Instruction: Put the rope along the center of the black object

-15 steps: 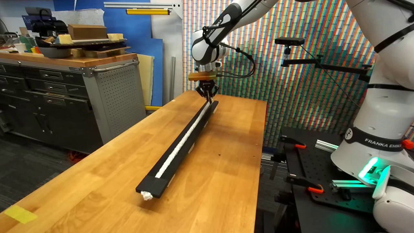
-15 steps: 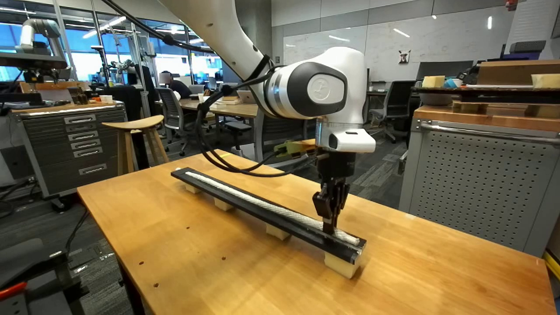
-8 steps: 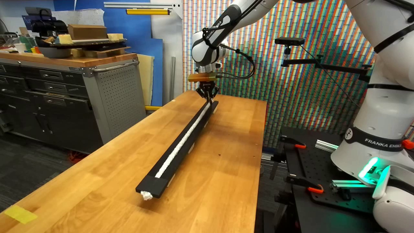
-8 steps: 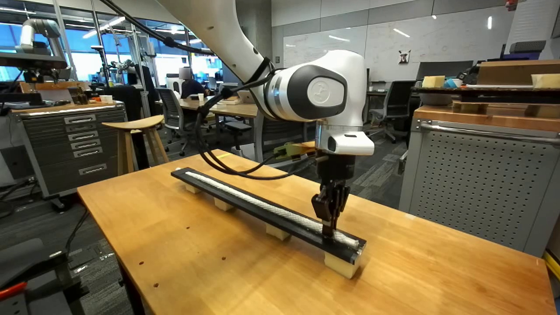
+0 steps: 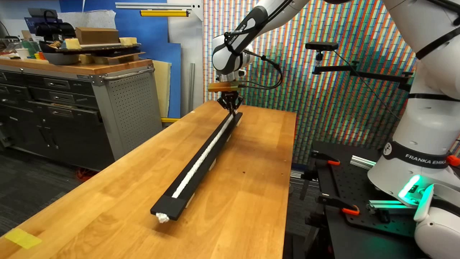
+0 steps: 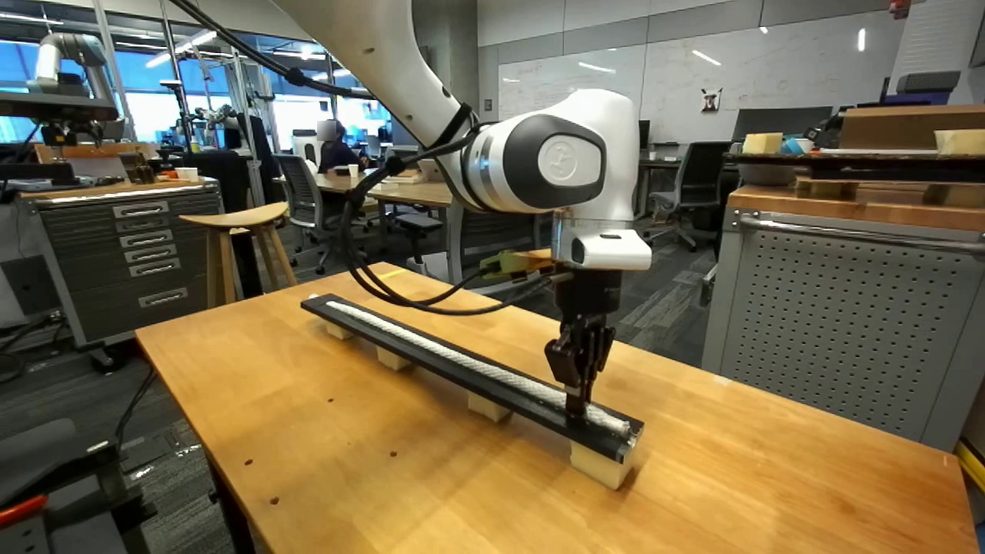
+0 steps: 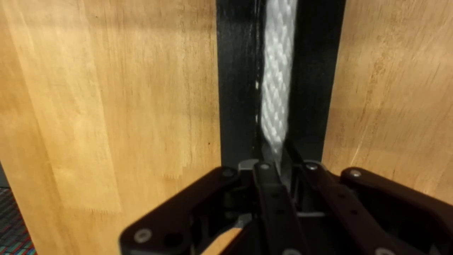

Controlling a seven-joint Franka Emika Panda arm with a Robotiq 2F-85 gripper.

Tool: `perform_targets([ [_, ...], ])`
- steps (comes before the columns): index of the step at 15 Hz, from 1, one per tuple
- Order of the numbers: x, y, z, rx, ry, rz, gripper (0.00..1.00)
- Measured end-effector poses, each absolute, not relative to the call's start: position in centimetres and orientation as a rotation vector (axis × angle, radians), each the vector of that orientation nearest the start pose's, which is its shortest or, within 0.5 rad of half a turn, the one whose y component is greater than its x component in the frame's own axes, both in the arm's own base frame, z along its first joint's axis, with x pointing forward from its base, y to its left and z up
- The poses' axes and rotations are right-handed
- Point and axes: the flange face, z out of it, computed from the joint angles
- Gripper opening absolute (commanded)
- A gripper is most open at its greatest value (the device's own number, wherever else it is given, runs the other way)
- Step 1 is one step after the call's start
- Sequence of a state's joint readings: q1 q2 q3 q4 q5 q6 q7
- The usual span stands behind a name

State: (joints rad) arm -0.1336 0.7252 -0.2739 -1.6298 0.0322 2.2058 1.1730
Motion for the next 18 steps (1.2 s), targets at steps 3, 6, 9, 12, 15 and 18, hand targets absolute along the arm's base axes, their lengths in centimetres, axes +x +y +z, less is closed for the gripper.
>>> perform_targets([
  [3, 63.2, -23.9, 19.7, -2.409, 2.351, 0.064, 0.59],
  [6, 63.6, -22.6, 19.5, -2.427, 2.360, 0.050, 0.62],
  [9, 63.6, -22.5, 19.5, -2.434, 2.359, 0.046, 0.63],
  [12, 63.7, -22.6, 19.6, -2.433, 2.360, 0.043, 0.85],
  [15, 63.7, -22.6, 19.8, -2.432, 2.358, 0.039, 1.00],
  [18, 64.0, -22.6, 21.1, -2.433, 2.338, 0.015, 1.00],
])
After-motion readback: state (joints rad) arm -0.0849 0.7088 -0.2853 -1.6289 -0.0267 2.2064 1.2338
